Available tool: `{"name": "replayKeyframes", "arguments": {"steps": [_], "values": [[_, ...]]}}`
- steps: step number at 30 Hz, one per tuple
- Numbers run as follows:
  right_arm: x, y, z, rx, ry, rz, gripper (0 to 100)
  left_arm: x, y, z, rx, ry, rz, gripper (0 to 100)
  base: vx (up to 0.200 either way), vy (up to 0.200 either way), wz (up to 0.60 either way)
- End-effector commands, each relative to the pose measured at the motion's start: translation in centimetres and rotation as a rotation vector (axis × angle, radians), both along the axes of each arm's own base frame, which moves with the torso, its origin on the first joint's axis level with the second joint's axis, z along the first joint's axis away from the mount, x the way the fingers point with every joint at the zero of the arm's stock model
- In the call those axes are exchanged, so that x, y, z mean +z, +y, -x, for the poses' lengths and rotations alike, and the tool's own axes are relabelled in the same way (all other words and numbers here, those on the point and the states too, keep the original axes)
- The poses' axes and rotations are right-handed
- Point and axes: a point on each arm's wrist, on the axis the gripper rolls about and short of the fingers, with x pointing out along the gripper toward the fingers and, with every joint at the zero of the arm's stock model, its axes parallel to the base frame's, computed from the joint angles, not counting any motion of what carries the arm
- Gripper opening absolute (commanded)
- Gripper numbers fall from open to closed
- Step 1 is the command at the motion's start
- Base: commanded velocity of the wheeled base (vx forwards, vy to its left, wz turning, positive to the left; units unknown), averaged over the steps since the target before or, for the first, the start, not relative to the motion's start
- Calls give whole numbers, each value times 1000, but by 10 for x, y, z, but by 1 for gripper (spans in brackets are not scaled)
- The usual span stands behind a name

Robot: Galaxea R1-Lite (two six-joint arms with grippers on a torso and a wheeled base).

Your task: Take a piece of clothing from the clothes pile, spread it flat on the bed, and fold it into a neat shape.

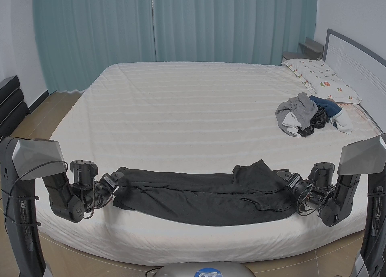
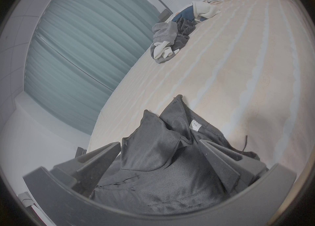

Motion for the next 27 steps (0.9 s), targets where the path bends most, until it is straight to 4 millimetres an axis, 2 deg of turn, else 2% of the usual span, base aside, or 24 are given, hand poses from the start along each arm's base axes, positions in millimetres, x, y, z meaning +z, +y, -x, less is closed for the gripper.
{"name": "replayKeyframes", "arguments": {"steps": [1,7,13,18,19,27], "values": [[4,-7,3,-13,3,-20,100,10,2,27,-120,39,26,100,0,0,0],[4,-6,3,-11,3,-20,100,-4,1,29,-171,71,-53,100,0,0,0],[3,-6,2,-11,3,-20,100,-7,-1,18,-143,52,-76,100,0,0,0],[4,-5,2,-8,2,-21,100,-20,-7,8,-106,59,-121,100,0,0,0],[4,-5,2,-9,2,-21,100,-20,-10,9,-116,61,-123,0,0,0,0],[4,-6,2,-13,2,-21,100,-24,-8,21,-127,102,-192,0,0,0,0]]}}
